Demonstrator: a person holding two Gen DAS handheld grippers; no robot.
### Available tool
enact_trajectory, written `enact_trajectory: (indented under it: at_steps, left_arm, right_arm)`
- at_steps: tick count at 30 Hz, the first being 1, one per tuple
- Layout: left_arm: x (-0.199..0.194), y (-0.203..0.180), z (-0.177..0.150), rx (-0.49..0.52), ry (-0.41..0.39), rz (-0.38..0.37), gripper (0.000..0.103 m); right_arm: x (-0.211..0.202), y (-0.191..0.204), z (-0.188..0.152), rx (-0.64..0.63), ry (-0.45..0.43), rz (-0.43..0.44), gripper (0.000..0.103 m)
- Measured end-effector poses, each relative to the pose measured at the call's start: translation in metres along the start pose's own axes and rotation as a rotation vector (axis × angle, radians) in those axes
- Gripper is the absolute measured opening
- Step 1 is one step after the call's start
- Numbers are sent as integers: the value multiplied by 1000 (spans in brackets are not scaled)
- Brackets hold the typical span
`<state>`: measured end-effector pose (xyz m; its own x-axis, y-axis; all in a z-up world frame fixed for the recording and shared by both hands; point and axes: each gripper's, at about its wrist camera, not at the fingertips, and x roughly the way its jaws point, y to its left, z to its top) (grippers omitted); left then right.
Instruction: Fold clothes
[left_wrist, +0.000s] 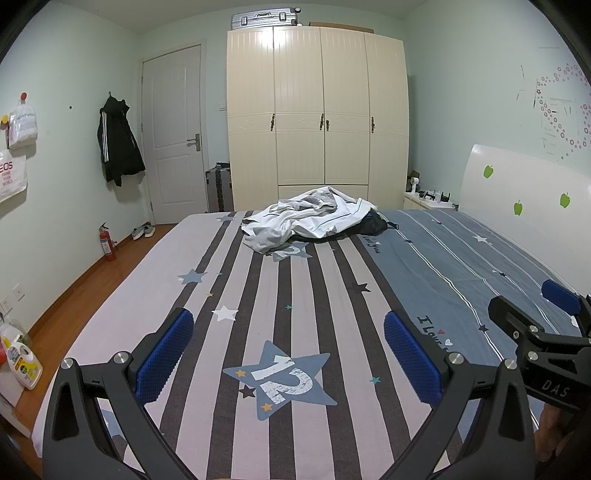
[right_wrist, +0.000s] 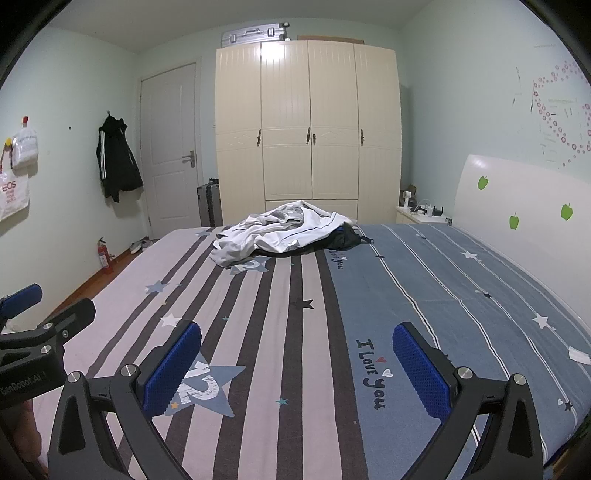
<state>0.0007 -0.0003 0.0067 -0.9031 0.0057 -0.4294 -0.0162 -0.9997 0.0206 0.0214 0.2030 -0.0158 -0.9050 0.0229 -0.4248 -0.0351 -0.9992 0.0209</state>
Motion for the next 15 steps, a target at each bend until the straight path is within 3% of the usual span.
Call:
enact_trajectory:
  at_steps: [15]
  left_arm:
    - [1,-3,0,2,0,1,102]
  right_arm:
    - [1,3,-3,-3,-1,-2,103]
